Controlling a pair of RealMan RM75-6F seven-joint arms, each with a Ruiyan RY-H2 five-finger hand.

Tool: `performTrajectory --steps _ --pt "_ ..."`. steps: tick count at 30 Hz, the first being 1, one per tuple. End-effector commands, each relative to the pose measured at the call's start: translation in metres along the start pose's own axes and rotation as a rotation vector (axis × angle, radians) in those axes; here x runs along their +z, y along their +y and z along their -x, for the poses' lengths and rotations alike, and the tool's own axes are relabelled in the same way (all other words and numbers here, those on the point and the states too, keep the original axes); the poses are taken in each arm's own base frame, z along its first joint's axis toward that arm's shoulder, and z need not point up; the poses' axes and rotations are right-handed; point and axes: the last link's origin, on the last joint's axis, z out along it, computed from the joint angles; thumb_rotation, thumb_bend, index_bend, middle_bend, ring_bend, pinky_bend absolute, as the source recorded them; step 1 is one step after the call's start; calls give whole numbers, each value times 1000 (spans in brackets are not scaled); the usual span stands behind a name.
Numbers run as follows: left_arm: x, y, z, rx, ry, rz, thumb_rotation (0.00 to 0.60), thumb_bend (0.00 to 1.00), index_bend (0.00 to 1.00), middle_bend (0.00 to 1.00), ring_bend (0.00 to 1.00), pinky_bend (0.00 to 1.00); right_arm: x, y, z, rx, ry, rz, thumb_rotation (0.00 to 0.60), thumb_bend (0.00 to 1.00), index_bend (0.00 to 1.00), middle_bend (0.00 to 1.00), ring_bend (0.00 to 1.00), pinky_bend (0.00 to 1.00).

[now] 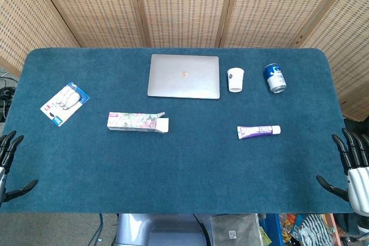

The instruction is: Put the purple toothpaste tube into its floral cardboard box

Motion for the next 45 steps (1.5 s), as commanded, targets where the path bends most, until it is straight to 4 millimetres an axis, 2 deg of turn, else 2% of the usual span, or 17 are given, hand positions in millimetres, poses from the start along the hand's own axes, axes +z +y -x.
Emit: performTrajectory --steps 1,4,6,7,9,11,14,17,19,22,26,35,41,45 --pt "0 -1 -1 -2 -1 -3 600 156 0 0 0 0 1 -1 1 9 -4 -4 600 0 0 0 0 0" --pt "1 -2 -1 -4 1 -8 600 156 0 0 0 0 7 -4 5 61 -35 -31 600 0 0 0 0 0" --pt "3 -2 -1 -6 2 -14 600 157 0 0 0 0 21 -6 12 72 -88 -72 600 0 0 0 0 0" --pt "3 -2 -1 -6 4 -15 600 157 0 0 0 0 30 -6 16 61 -113 -91 600 0 0 0 0 0" --pt "6 -2 0 -5 6 -17 600 156 0 0 0 0 60 -8 30 30 -194 -139 600 0 8 7 0 0" --pt "10 -2 1 0 6 -24 600 156 0 0 0 0 87 -12 46 43 -275 -164 600 0 45 47 1 0" --pt "15 -2 3 1 -2 -40 600 157 0 0 0 0 112 -15 68 72 -364 -167 600 0 131 139 31 24" --pt "21 -3 7 0 -13 -57 600 156 0 0 0 0 134 -17 99 47 -428 -157 600 0 207 233 128 136" --pt "24 -3 9 7 -8 -59 600 157 0 0 0 0 142 -19 116 29 -460 -145 600 2 261 298 199 210" --pt "27 -3 11 10 -10 -69 600 155 0 0 0 0 152 -23 137 7 -480 -130 600 40 315 342 237 264" --pt "31 -6 13 14 -24 -81 600 156 0 0 0 0 164 -30 157 -12 -489 -110 600 111 333 354 242 267" --pt "36 -7 13 14 -33 -91 600 156 0 0 0 0 179 -40 181 -62 -512 -101 600 190 350 372 254 267" --pt "40 -10 13 6 -43 -102 600 156 0 0 0 0 185 -42 192 -99 -539 -95 600 230 362 382 262 267" --pt "42 -10 13 7 -43 -104 600 156 0 0 0 0 188 -40 197 -106 -543 -73 600 292 382 398 276 267"
